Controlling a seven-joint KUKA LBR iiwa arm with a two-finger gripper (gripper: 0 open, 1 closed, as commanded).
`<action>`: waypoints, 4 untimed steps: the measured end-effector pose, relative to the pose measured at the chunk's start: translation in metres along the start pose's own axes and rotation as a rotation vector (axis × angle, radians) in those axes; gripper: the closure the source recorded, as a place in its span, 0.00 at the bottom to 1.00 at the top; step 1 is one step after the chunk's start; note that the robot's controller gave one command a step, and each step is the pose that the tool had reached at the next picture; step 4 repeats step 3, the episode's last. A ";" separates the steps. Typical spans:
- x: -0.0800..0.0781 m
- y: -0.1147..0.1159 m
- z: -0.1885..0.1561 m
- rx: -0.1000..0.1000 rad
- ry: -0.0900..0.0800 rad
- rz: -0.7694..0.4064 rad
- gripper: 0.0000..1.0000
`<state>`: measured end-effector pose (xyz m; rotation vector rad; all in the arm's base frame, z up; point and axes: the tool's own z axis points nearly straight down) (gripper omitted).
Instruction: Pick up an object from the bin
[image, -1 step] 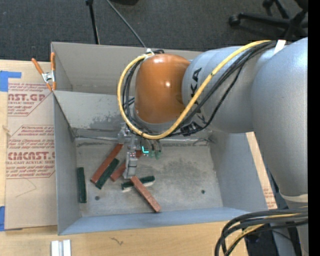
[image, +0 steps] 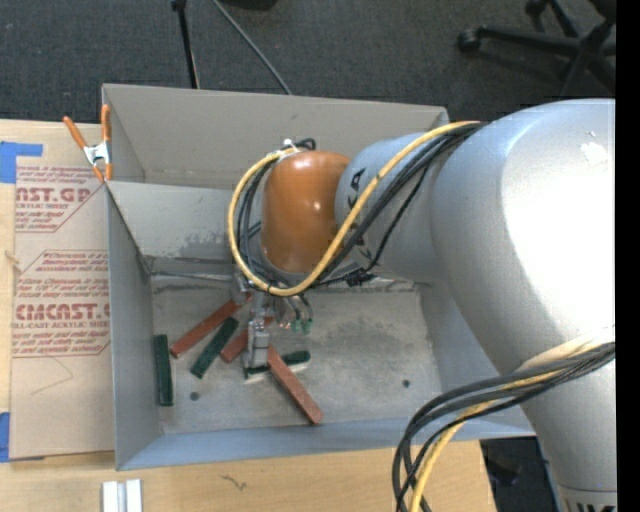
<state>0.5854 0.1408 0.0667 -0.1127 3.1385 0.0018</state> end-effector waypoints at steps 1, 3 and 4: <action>-0.001 0.001 -0.005 0.000 -0.003 -0.001 1.00; -0.011 0.035 -0.146 -0.001 -0.008 -0.077 1.00; -0.011 0.035 -0.146 -0.001 -0.008 -0.077 1.00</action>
Offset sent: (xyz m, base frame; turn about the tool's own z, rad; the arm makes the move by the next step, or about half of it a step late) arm 0.0000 0.0000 0.0000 0.0000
